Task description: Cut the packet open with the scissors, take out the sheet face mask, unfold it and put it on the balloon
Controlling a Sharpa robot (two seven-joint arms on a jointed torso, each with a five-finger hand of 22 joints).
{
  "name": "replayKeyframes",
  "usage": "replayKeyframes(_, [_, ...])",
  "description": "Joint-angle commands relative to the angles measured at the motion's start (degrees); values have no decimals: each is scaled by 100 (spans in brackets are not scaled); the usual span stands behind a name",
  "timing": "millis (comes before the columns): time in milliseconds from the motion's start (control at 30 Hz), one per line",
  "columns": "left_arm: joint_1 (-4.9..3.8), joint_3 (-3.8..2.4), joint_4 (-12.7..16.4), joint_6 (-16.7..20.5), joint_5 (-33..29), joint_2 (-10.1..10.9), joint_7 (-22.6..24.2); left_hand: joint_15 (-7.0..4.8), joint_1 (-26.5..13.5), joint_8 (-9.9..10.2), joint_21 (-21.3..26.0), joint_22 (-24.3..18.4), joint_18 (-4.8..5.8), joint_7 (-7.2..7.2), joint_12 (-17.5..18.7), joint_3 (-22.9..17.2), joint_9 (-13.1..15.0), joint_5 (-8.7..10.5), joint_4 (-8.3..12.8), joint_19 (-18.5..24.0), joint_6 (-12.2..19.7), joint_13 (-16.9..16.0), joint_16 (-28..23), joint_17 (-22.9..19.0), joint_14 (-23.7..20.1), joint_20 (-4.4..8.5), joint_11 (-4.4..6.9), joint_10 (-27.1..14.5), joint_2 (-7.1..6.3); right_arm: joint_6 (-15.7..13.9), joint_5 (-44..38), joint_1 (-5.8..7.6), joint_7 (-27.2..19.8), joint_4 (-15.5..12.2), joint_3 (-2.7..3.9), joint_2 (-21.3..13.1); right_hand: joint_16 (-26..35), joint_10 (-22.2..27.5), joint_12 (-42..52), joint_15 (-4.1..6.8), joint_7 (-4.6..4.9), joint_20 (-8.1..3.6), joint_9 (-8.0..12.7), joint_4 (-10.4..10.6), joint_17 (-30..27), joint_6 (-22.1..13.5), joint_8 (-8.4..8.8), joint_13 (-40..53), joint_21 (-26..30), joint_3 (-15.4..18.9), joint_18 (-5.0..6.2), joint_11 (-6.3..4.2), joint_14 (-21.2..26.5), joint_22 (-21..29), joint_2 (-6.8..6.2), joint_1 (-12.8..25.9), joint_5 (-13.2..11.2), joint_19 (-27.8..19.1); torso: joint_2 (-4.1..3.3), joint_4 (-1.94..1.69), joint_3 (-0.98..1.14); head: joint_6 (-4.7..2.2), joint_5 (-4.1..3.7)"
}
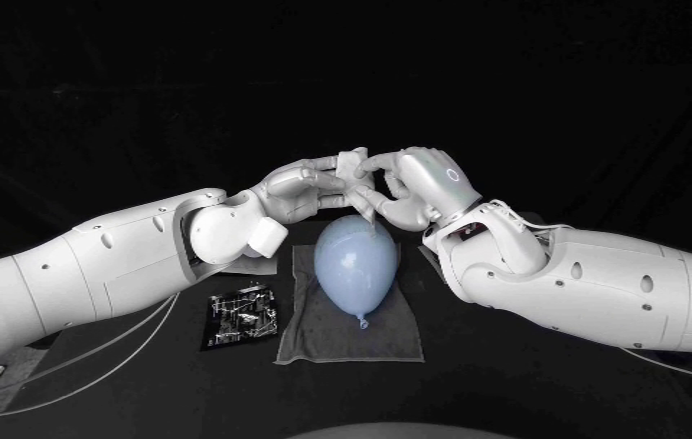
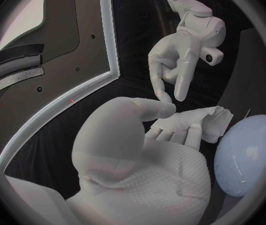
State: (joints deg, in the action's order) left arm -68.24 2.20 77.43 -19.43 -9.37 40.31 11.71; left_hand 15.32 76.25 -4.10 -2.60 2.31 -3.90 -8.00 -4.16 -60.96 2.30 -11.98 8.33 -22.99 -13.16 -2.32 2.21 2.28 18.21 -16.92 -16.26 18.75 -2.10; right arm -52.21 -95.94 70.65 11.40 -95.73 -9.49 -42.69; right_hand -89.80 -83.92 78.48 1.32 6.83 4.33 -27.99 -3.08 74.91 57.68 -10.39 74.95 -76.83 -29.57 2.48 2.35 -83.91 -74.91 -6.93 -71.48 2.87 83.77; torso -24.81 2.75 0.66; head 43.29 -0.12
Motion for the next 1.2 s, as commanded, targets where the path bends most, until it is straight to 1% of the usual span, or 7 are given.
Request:
replayKeyframes(33, [-6, -9, 10, -210, -137, -14, 17, 5, -844, 93, 41, -10, 44, -940, 89, 348, -35, 31, -581, 122, 151, 18, -19, -7, -129, 1, -11, -183, -30, -84, -203, 26, 45, 77, 10, 50, -20, -103, -32, 41, 15, -23, 21, -5, 1509, 16, 45, 834, 55, -8, 43, -22, -609, -1034, -34, -55, 18, 205, 1, 2, -6, -20, -4])
replayKeyframes(200, [-6, -8, 23, -229, -168, -13, -19, 4, -1739, 124, 41, -11, 44, -944, 143, 1319, -37, 49, -1417, 147, 160, 24, -13, 2, -161, 0, -8, -244, -107, -75, -297, 44, -8, 193, 14, 135, -20, -66, -96, 15, 58, -9, 82, -36, 1509, -73, 133, 797, 158, 10, 61, 12, -609, -1000, -109, -78, 11, 170, 2, -3, -1, -28, 9])
replayKeyframes(333, [-6, -8, 30, -238, -176, -13, -30, 3, -1986, 137, 41, -11, 43, -944, 182, 2038, -30, 52, -1873, 153, 139, 28, -7, 14, -153, 2, -10, -263, -55, -20, -391, 56, -14, 298, 16, 214, -20, -53, -116, 3, 70, 1, 106, -71, 1509, -80, 159, 786, 181, 16, 65, 24, -609, -993, -152, -116, 6, 161, -1, 1, -3, -33, 10])
replayKeyframes(667, [-6, -8, 37, -241, -182, -10, -42, -2, -1957, 139, 37, -8, 42, -943, 250, 2488, -18, 35, -2146, 120, 77, 65, 4, 31, -95, 1, -8, -523, 103, 23, -557, 68, 25, 495, 16, 343, -20, -36, -146, -6, 81, 9, 123, -89, 1509, -84, 178, 768, 218, 40, 71, 34, -609, -981, -199, -123, -3, 148, -1, 1, 0, -46, 15])
replayKeyframes(933, [-7, -8, 32, -117, -190, 5, -36, -19, -1931, 113, 26, 1, 35, -943, 236, 2727, 11, 18, -2482, 27, -82, 51, 28, 58, 47, 3, 1, -384, 455, -446, -523, 67, -157, 289, 20, 183, -20, -85, -46, -3, 67, 14, 143, -92, 1509, -2, 171, 821, 105, -21, 49, 25, -609, -1021, -102, -195, 13, 186, -1, 9, -1, -78, 29])
replayKeyframes(1133, [-7, -7, 27, 32, -210, 9, -38, -58, -1851, -3, -12, 26, 4, -939, 201, 2796, 89, 10, -2457, -257, -502, 25, 102, 118, 386, 10, 24, -75, 679, -530, -421, 67, -210, 133, 25, 61, -20, -91, -37, 0, 65, 14, 148, -83, 1509, 20, 169, 825, 91, -25, 47, 23, -609, -1026, -90, -191, 13, 192, 1, 5, 4, -92, 40])
replayKeyframes(1200, [-7, -7, 26, 94, -201, 9, -48, -80, -1623, -104, -33, 39, -26, -934, 188, 2751, 151, 8, -2244, -438, -829, 14, 141, 149, 572, 16, 41, 100, 710, -534, -290, 67, -214, 91, 35, 17, -20, -95, -32, 1, 63, 14, 157, -52, 1509, 34, 172, 826, 91, -27, 47, 22, -609, -1027, -64, -166, 15, 194, -1, 0, 5, -97, 35])
